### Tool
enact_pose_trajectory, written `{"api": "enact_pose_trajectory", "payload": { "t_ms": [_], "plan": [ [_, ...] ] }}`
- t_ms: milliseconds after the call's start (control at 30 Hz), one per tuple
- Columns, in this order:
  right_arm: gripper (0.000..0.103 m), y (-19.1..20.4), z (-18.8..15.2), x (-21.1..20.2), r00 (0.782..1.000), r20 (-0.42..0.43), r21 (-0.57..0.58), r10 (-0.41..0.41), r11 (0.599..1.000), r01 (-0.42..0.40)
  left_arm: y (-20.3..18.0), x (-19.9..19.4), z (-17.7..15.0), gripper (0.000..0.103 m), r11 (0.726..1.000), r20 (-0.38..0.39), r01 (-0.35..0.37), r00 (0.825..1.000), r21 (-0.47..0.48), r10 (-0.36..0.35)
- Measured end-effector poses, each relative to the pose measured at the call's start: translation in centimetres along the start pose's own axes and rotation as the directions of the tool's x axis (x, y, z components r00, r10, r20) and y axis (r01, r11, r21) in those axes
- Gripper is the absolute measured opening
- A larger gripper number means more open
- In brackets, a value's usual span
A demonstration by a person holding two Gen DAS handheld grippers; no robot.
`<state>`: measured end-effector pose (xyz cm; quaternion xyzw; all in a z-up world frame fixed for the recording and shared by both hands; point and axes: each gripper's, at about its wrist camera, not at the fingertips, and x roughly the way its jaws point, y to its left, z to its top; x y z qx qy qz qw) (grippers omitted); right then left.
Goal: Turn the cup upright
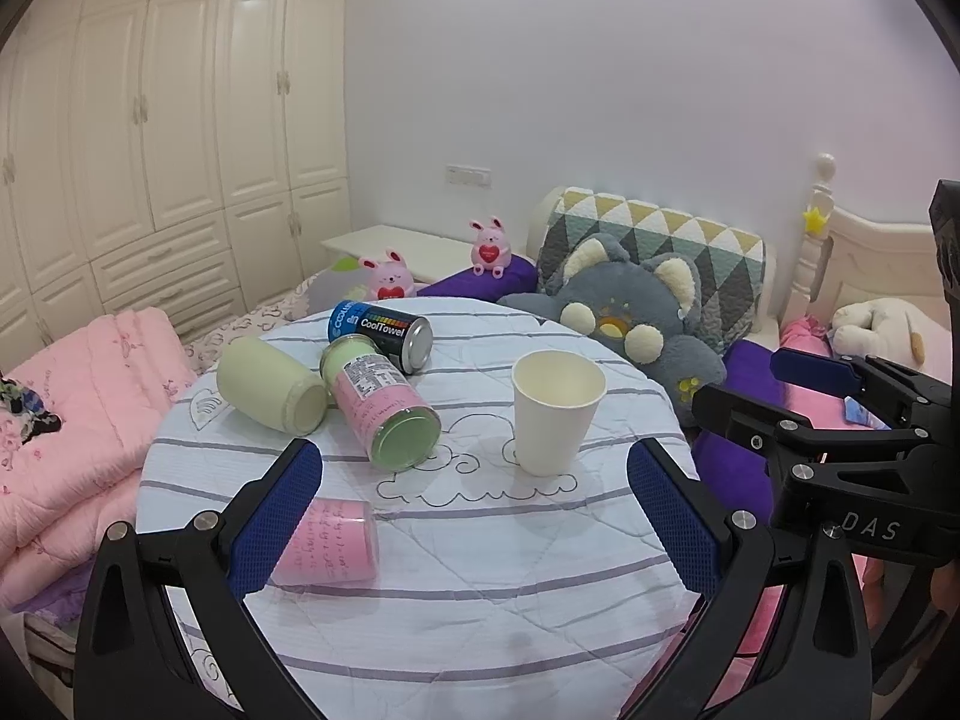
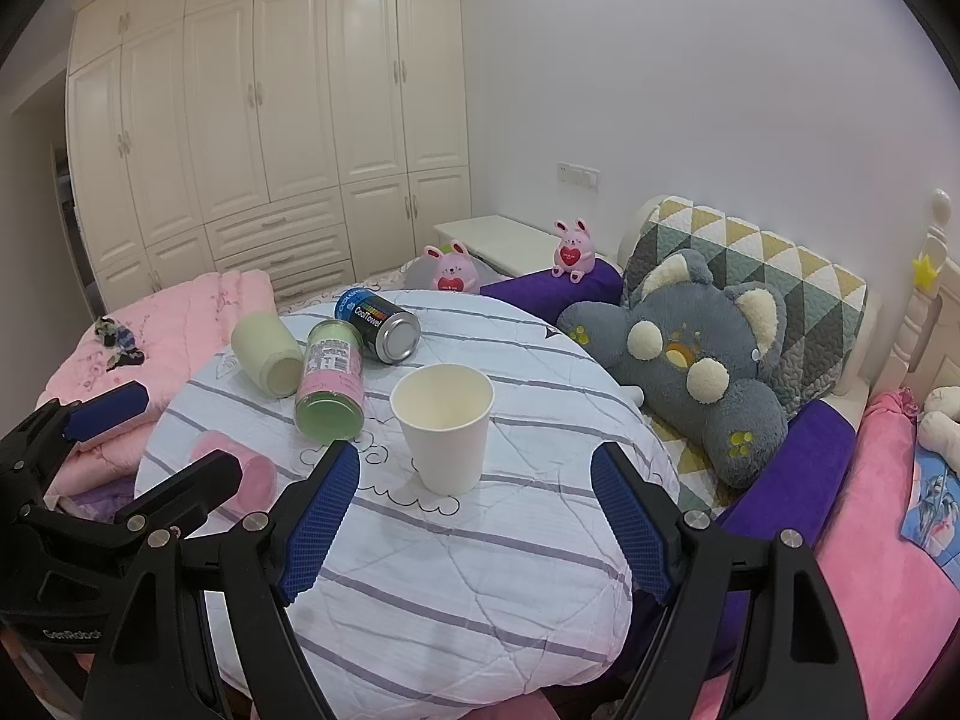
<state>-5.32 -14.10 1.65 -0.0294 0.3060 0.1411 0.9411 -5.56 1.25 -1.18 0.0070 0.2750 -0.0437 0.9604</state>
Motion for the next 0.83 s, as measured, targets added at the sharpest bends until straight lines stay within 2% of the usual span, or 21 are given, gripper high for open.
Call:
{"api": "enact_pose_trajectory", "payload": {
  "t_ms": [333,833],
  "plan": [
    [0.081,0.0,-0.1,0.3,1.0,-0.004,-0.002,-0.002,1.0,0.002,0.1,-0.2,0.0,0.103,1.0,0.033,-0.006,0.999,0.02,0.005],
    [0.081,-0.2,-0.1,1.4,1.0,-0.025,0.001,0.002,1.0,-0.002,0.3,0.9,0.2,0.103,1.0,0.016,-0.019,1.0,0.021,0.019]
  ]
}}
